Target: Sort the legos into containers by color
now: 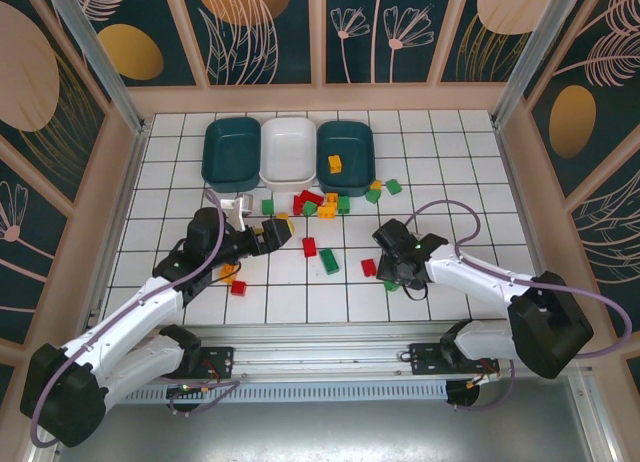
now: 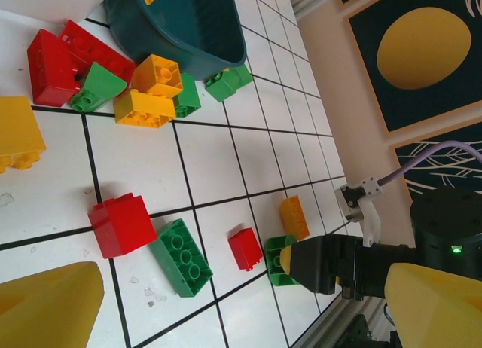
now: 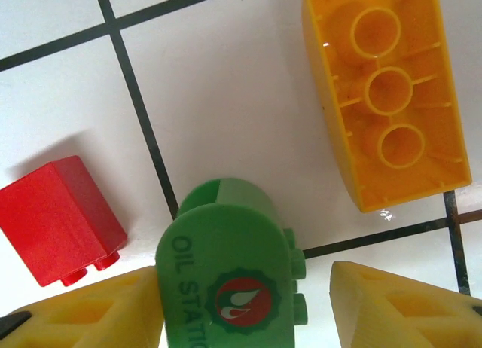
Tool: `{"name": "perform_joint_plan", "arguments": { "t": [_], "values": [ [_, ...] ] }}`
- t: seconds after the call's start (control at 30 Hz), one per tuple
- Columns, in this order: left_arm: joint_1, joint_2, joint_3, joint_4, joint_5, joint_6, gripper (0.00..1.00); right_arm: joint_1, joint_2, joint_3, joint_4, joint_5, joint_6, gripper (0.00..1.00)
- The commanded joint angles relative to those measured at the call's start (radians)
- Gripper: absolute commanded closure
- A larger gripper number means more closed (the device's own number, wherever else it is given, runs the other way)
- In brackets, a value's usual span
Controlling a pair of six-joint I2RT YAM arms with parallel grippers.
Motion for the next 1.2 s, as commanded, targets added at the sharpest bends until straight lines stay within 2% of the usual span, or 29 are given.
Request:
{"name": "perform_joint_plan", "arguments": {
  "t": [0.0, 0.1, 0.3, 0.43, 0.6, 0.73, 0.8, 1.0, 1.17],
  "values": [
    [-0.006, 0.003, -0.003, 0.009, 0.008, -0.005, 0.04, 0.013, 0.0, 0.013, -0.04, 0.058, 0.03, 0.41],
    [-0.006, -0.009, -0.008, 0.007, 0.001, -0.006, 0.04, 0.009, -0.042, 0.012, -0.051, 0.088, 0.027, 0.42],
    [-0.006, -0.009, -0.007, 0.006, -0.008, -0.005, 0.04, -0.023, -0.047, -0.078, 0.108, -0.049, -0.029, 0.46],
    [-0.006, -0.011, 0.0, -0.016, -0.033, 0.003, 0.03, -0.034, -0.03, -0.094, 0.149, -0.083, -0.035, 0.51],
    [-0.005, -0.021, 0.002, -0.046, -0.064, 0.009, 0.02, -0.045, -0.027, -0.095, 0.16, -0.075, -0.04, 0.6],
    [-0.006, -0.029, 0.003, -0.063, -0.078, 0.015, 0.01, -0.05, -0.006, -0.079, 0.147, -0.052, -0.053, 0.63],
    [-0.005, -0.032, 0.006, -0.065, -0.083, 0.018, 0.01, -0.045, -0.007, -0.071, 0.143, -0.041, -0.06, 0.68],
    [-0.005, -0.041, 0.019, -0.101, -0.161, 0.007, 0.02, -0.025, -0.058, 0.038, 0.083, 0.024, -0.074, 0.71],
    [0.014, -0.054, 0.05, -0.182, -0.296, 0.009, 0.01, 0.005, 0.034, 0.223, 0.102, 0.068, -0.135, 0.72]
  ]
}}
